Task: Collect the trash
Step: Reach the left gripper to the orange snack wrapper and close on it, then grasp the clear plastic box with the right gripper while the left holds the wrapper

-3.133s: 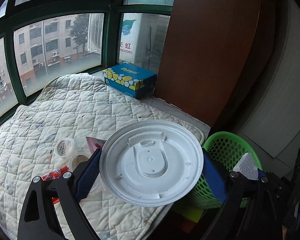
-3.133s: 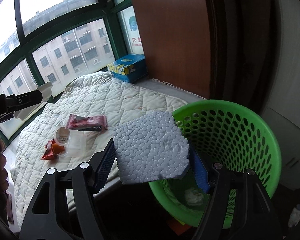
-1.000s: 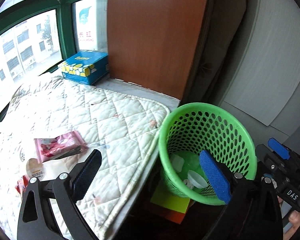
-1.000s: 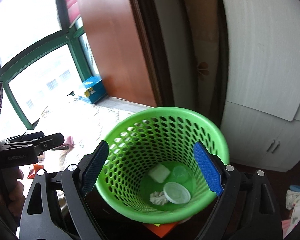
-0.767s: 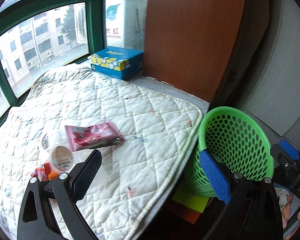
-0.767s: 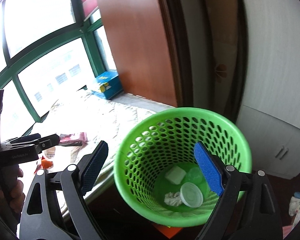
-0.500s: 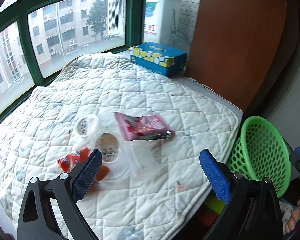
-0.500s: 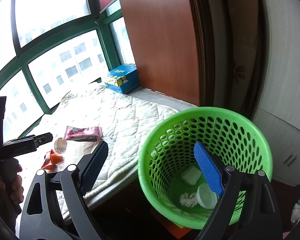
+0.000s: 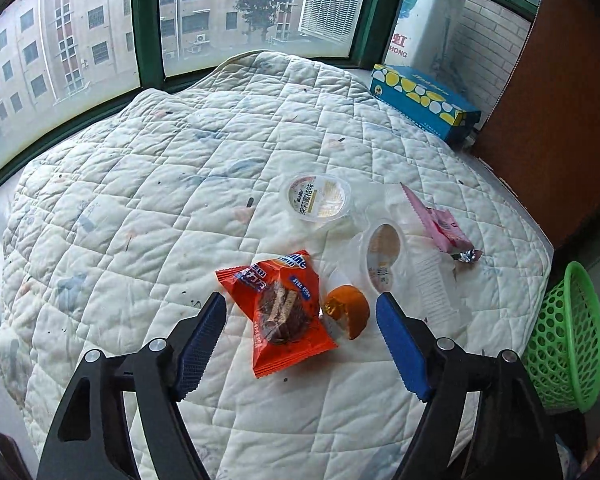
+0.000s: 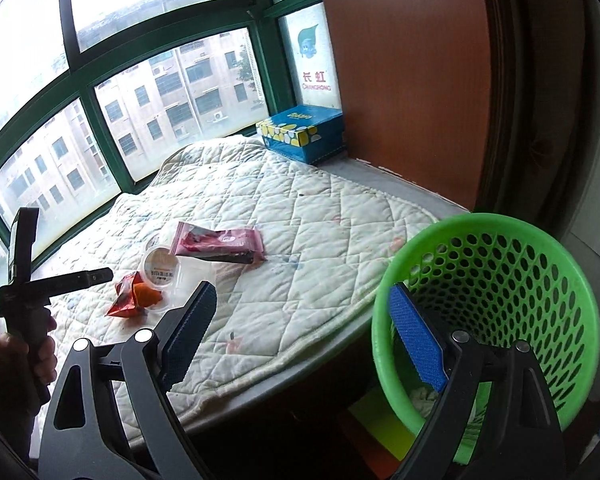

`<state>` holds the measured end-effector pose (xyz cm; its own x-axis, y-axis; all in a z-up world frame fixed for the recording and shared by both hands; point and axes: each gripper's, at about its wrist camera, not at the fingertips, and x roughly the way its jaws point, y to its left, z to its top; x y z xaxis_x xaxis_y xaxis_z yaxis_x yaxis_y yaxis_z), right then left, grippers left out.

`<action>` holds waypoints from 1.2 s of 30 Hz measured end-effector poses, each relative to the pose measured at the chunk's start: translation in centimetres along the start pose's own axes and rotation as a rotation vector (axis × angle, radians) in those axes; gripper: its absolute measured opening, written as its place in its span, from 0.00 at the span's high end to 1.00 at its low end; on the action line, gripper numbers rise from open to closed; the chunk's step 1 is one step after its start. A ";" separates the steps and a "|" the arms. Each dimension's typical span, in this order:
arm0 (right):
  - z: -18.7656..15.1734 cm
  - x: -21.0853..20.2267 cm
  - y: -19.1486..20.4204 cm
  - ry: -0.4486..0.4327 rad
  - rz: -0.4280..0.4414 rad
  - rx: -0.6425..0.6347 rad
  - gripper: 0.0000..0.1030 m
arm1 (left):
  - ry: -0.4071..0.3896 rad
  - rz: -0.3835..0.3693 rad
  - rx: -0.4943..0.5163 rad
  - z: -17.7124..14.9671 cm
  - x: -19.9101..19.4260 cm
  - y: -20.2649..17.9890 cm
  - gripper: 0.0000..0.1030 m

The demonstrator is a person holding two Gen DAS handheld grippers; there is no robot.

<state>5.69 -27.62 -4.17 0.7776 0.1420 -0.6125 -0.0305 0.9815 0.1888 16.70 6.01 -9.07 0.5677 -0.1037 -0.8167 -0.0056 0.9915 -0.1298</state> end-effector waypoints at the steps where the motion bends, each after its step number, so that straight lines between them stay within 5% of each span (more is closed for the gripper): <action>1: 0.0 0.2 0.3 0.004 0.004 -0.005 0.16 | 0.010 0.000 -0.002 -0.1 0.4 0.3 0.29; 12: -0.7 2.6 3.4 0.062 0.043 -0.054 0.16 | 0.092 -0.011 0.004 -1.5 4.3 2.0 0.33; 25: -0.8 5.4 7.8 0.113 0.138 -0.113 0.16 | 0.097 -0.075 0.001 -2.0 4.9 3.0 0.82; 36: -0.5 9.2 9.3 0.191 0.239 -0.083 0.16 | 0.029 -0.058 -0.025 -1.8 1.5 4.7 0.87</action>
<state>12.28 -17.11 -8.41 0.6109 0.3834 -0.6927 -0.2554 0.9236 0.2859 16.06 10.37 -11.95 0.5434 -0.1641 -0.8233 0.0059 0.9814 -0.1917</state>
